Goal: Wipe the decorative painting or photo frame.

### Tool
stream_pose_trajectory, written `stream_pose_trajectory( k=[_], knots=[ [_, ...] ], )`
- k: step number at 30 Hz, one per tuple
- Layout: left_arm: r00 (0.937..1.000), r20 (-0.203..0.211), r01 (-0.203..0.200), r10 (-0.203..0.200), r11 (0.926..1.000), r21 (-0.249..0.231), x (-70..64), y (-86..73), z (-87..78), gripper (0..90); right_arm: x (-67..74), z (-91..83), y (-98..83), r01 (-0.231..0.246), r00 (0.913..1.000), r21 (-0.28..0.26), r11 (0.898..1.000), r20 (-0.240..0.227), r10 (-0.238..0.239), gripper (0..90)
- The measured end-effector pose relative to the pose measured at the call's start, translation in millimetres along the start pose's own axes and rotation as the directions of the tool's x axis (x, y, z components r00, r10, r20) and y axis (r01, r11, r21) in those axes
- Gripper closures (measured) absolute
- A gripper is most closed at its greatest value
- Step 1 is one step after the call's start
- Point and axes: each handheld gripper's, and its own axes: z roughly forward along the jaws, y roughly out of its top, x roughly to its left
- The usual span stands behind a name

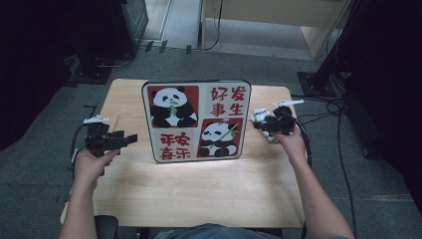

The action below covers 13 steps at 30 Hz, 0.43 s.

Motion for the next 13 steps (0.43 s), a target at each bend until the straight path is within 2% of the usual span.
stream_pose_trajectory(
  k=[13],
  knots=[
    [1.0, 0.003, 0.005, -0.005, 1.0, -0.001, 0.2, -0.1, 0.7, 28.5, 2.2, 2.2, 0.2, 0.023, 0.9995, 0.008, 1.0, 0.024, -0.023, 27.5]
  ],
)
